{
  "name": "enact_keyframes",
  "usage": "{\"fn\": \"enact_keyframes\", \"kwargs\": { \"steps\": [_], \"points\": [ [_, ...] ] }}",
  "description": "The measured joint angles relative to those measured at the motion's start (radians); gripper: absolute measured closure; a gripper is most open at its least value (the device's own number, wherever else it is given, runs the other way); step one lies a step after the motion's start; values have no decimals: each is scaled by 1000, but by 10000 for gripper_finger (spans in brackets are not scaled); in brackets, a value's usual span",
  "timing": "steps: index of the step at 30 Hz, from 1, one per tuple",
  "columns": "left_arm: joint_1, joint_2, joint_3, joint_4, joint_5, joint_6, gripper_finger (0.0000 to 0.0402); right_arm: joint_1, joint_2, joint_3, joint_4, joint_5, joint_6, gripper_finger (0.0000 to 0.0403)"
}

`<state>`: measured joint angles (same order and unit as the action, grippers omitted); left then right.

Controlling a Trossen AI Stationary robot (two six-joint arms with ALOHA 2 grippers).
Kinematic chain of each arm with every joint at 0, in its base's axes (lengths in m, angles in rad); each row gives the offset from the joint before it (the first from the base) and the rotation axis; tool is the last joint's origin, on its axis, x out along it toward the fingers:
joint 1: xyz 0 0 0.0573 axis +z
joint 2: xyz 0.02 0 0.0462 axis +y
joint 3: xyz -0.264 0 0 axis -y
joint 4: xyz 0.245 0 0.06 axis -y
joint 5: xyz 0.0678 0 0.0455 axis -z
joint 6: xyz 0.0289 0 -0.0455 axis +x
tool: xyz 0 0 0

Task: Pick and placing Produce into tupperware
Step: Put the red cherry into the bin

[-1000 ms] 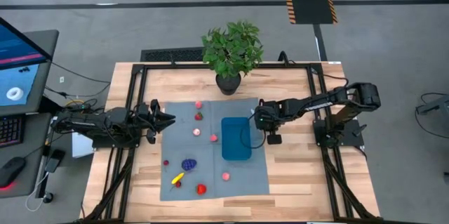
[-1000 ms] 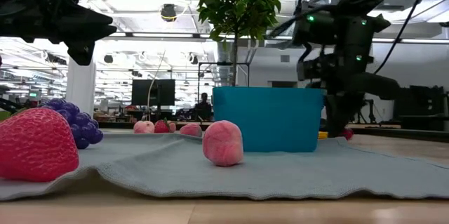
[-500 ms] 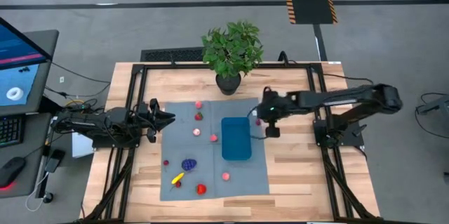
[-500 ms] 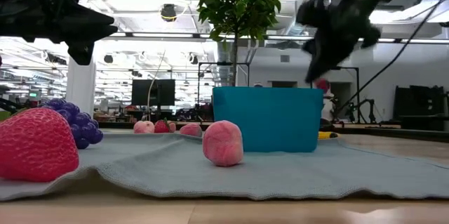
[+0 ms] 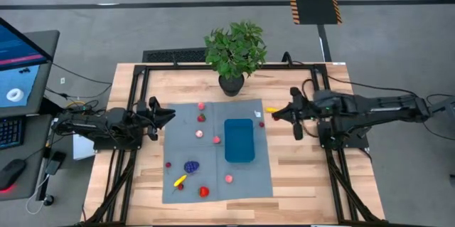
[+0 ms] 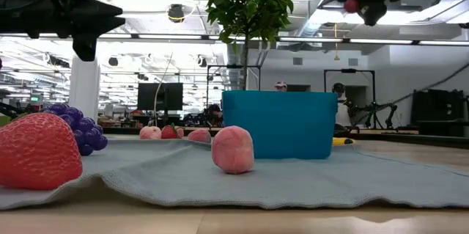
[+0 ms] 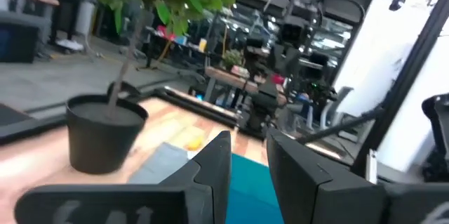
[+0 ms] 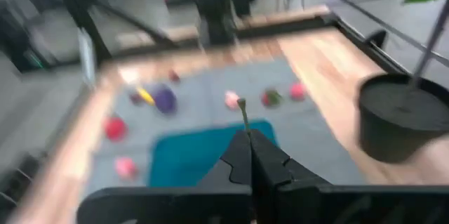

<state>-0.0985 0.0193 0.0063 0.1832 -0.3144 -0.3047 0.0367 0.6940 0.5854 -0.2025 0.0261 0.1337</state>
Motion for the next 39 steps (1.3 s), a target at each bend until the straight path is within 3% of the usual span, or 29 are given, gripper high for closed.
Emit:
{"fn": "enact_keyframes", "kwargs": {
  "steps": [10,18,33,39],
  "points": [
    [0,0,0,-14,-53,-48,319,131,-126,-366,578,28,301,392],
    [0,0,0,-78,-62,-57,319,247,-104,-530,933,20,361,391],
    [0,0,0,-97,-134,-57,319,471,-99,-577,1111,-320,-39,392],
    [0,0,0,-96,-140,-48,319,492,-96,-577,1089,-340,-82,390]
  ]
}}
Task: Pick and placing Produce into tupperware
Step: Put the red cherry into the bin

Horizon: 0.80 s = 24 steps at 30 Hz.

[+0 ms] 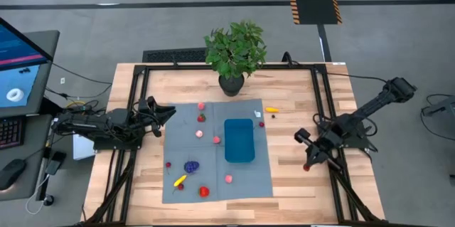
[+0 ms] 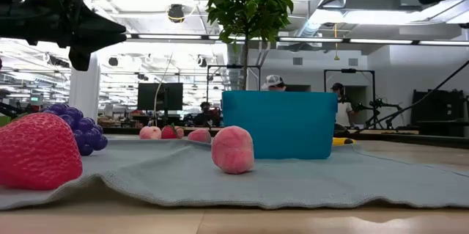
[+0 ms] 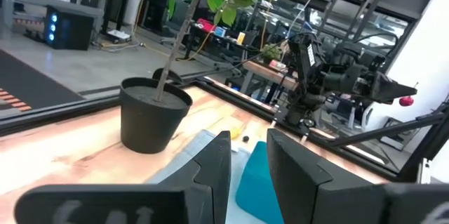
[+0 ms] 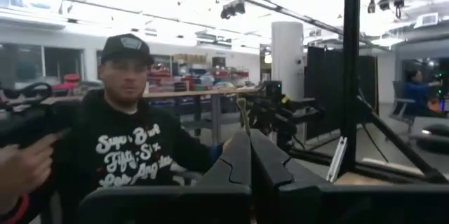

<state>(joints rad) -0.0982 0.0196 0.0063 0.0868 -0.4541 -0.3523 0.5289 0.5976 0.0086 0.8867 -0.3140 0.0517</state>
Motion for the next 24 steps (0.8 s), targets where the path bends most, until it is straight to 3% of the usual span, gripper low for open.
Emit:
{"fn": "enact_keyframes", "kwargs": {
  "steps": [3,14,21,24],
  "points": [
    [0,0,0,0,0,2,319,-11,13,0,-7,21,0,391],
    [0,0,0,0,-2,10,319,-96,137,29,-138,386,-12,392],
    [0,0,0,0,-3,29,319,-144,292,211,-344,667,-24,392],
    [0,0,0,0,-3,29,319,-168,390,301,-433,699,-24,390]
  ]
}}
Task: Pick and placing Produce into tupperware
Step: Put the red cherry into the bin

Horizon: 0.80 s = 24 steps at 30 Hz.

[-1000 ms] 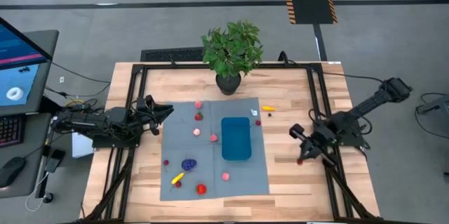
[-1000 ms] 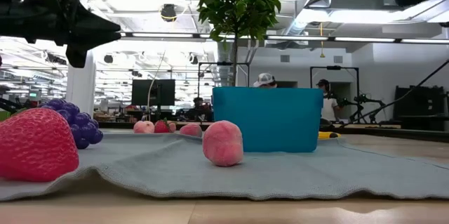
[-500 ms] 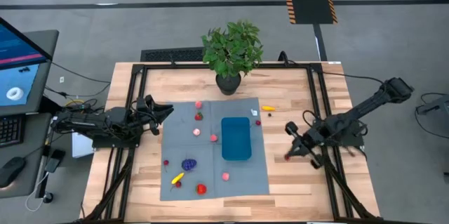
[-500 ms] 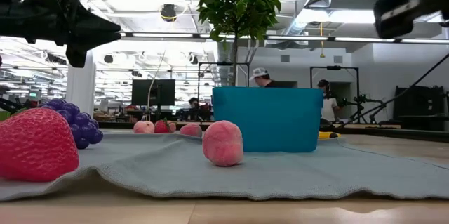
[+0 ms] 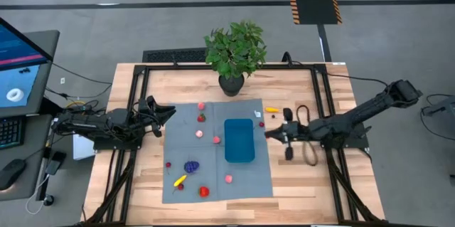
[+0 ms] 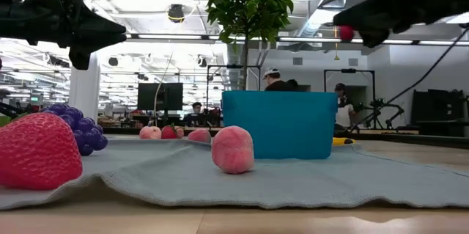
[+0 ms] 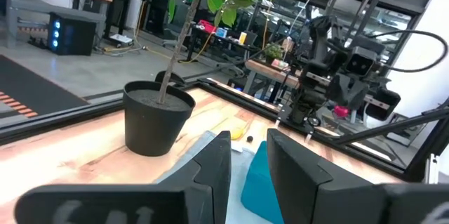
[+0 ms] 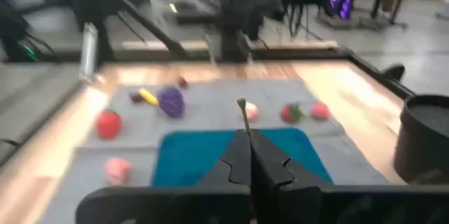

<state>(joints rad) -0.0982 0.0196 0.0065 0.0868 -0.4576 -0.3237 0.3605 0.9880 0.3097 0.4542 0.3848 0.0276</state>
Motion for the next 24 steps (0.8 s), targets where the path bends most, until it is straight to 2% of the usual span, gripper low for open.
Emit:
{"fn": "enact_keyframes", "kwargs": {
  "steps": [6,16,24],
  "points": [
    [0,0,0,0,7,0,319,-60,207,170,-89,-34,-2,390],
    [0,0,0,-3,72,-10,319,-172,538,394,-150,-264,1,389],
    [0,0,0,-4,75,-11,319,-237,692,572,-435,-277,24,374]
  ]
}}
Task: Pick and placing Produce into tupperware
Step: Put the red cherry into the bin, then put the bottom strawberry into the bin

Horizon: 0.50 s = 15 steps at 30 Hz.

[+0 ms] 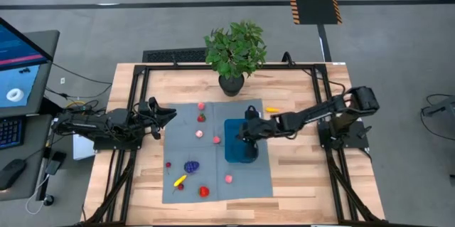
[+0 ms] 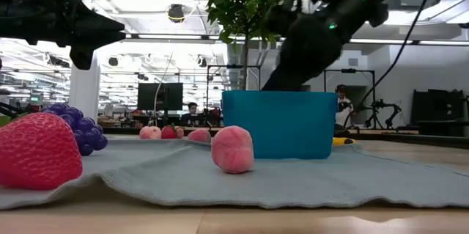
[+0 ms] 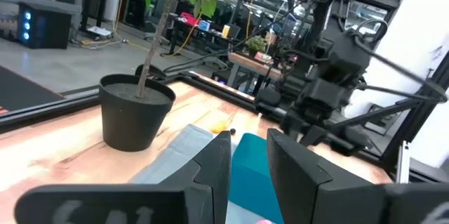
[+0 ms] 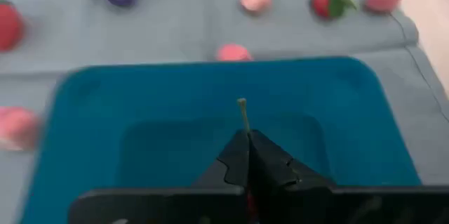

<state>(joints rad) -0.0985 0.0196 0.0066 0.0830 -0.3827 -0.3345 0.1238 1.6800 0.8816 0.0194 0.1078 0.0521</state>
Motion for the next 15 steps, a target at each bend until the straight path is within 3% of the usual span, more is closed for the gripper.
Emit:
{"fn": "enact_keyframes", "kwargs": {
  "steps": [7,15],
  "points": [
    [0,0,0,-3,37,-3,319,-5,57,70,-55,-7,6,370],
    [0,0,0,-5,53,-15,319,-8,47,73,-53,25,-8,266]
  ]
}}
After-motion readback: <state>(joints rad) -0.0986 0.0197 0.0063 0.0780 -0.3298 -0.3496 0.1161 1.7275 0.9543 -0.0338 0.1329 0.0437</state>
